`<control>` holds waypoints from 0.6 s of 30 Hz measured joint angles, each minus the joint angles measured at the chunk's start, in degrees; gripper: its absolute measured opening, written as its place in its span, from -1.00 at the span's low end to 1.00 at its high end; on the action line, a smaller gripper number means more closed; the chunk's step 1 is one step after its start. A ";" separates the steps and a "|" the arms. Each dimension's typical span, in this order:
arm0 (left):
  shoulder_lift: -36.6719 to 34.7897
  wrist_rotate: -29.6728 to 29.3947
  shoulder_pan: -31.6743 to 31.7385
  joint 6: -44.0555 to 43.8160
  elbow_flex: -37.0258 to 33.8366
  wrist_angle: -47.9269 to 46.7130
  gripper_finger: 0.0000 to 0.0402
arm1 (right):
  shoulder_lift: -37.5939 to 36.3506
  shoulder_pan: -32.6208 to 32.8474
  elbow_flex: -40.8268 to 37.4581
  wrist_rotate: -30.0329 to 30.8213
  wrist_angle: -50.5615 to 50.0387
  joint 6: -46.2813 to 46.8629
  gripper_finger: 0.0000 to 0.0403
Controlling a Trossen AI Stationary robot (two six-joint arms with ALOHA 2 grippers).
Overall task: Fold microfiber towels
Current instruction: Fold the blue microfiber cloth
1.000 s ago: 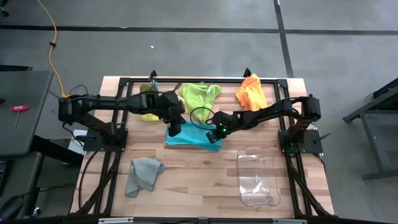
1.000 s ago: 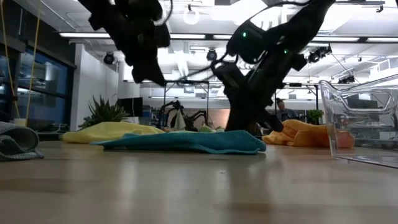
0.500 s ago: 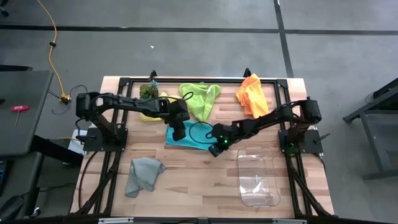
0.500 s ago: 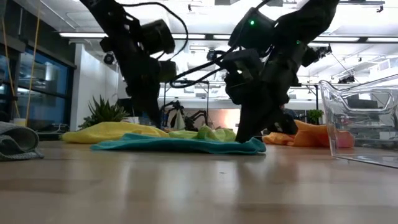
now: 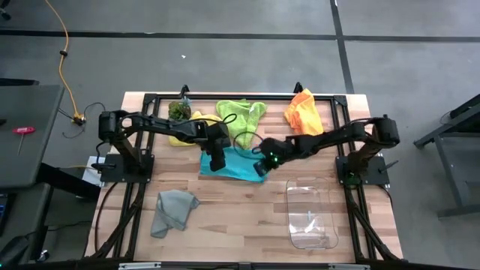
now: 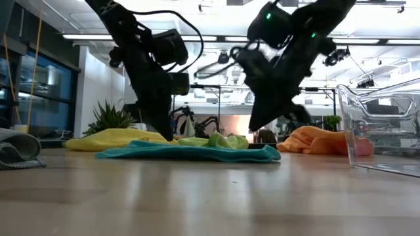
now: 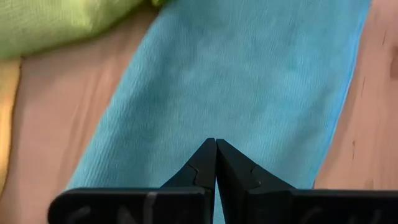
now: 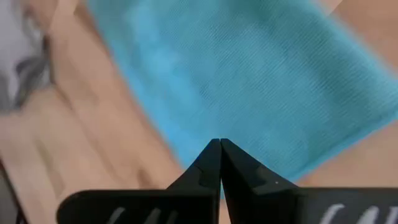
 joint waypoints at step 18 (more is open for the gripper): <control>0.91 -3.33 -2.42 -2.35 0.00 0.32 -1.00 | 3.81 5.06 0.00 -8.95 -2.96 -2.07 -1.00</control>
